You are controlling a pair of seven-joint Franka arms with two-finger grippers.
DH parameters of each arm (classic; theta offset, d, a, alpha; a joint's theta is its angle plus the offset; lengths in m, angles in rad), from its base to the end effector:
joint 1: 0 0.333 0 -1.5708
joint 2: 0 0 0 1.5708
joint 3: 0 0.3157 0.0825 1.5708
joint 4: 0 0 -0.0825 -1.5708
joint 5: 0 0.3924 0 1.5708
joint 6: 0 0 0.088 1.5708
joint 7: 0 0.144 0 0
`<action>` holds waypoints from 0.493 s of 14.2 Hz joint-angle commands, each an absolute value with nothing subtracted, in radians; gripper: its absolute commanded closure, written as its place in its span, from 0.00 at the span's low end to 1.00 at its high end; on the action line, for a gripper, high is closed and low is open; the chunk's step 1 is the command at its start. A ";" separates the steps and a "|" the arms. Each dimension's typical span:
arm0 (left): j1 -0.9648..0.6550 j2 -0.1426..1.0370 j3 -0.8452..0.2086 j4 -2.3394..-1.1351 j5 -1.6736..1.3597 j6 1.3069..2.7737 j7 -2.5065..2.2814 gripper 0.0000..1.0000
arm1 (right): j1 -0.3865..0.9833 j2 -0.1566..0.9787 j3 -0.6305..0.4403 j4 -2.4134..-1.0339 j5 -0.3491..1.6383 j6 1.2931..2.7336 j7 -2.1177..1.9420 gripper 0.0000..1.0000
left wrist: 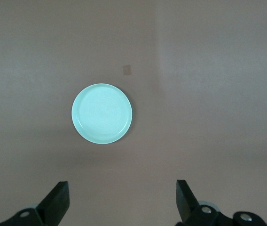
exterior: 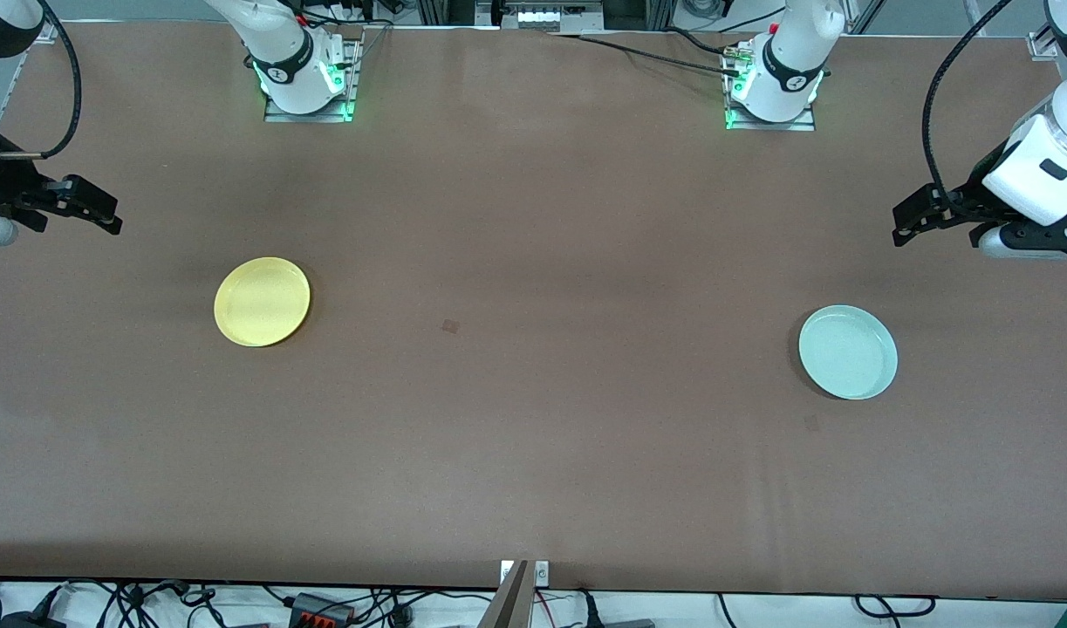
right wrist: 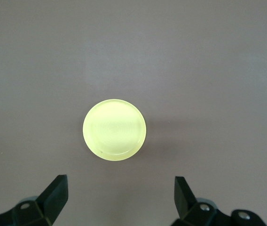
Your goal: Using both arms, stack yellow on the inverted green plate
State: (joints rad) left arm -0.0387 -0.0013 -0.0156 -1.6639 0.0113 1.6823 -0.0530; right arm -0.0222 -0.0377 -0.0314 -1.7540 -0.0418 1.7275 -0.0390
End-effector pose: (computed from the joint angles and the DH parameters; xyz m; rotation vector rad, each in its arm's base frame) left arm 0.5705 -0.0295 0.5528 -3.1312 0.0038 -0.0317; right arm 0.5593 -0.0356 0.5334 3.1009 -0.0129 0.0144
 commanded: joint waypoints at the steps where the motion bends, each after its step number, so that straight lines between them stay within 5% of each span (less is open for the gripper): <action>1: -0.038 0.009 -0.017 -1.634 0.003 1.657 -0.035 0.00 | -0.026 -0.054 -0.028 -1.773 -0.049 1.735 -0.028 0.00; 7: -0.040 0.009 -0.020 -1.632 0.003 1.658 -0.035 0.00 | -0.023 -0.054 -0.026 -1.772 -0.049 1.736 -0.029 0.00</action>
